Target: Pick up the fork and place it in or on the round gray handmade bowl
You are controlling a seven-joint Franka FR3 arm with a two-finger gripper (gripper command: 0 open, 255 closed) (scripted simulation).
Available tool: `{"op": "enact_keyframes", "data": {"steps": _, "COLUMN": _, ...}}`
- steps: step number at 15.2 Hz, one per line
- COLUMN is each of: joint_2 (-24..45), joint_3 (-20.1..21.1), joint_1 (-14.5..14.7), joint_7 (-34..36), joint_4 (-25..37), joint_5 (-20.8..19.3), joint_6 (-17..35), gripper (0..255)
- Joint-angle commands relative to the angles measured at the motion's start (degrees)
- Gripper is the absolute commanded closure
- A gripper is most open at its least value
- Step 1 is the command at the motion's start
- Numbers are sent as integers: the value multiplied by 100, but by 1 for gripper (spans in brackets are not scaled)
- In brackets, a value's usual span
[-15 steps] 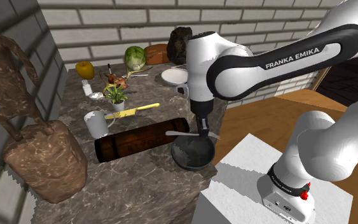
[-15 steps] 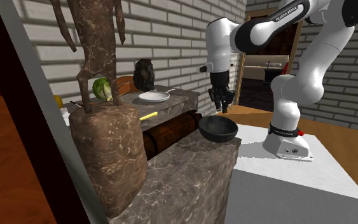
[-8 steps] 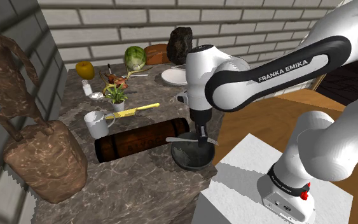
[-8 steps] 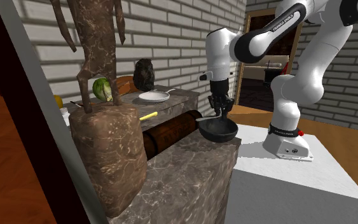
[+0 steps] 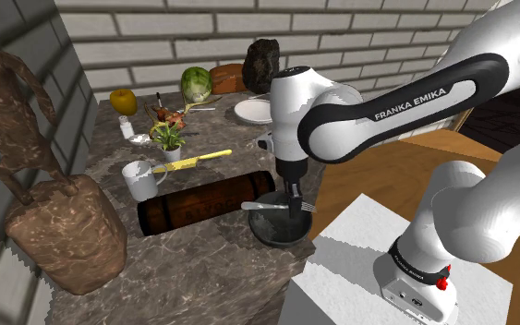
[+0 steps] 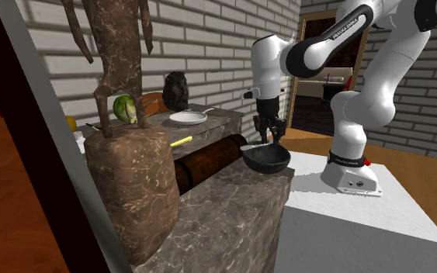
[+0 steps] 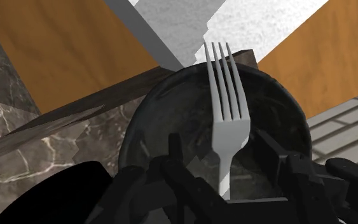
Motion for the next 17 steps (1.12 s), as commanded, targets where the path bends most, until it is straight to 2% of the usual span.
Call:
{"op": "enact_keyframes", "data": {"steps": 1, "joint_2": 0, "joint_3": 0, "joint_1": 0, "joint_7": 0, "joint_4": -2, "joint_5": 0, "joint_6": -1, "gripper": 0}}
{"op": "enact_keyframes", "data": {"steps": 5, "joint_2": 0, "joint_3": 0, "joint_1": 0, "joint_7": 0, "joint_4": -2, "joint_5": 0, "joint_6": 0, "gripper": 0}}
{"op": "enact_keyframes", "data": {"steps": 9, "joint_2": -194, "joint_3": -78, "joint_1": -36, "joint_7": 10, "joint_4": 598, "joint_5": -68, "joint_6": -795, "gripper": 0}}
{"op": "enact_keyframes", "data": {"steps": 17, "joint_2": -194, "joint_3": -78, "joint_1": -36, "joint_7": 10, "joint_4": 598, "joint_5": -68, "joint_6": -795, "gripper": 0}}
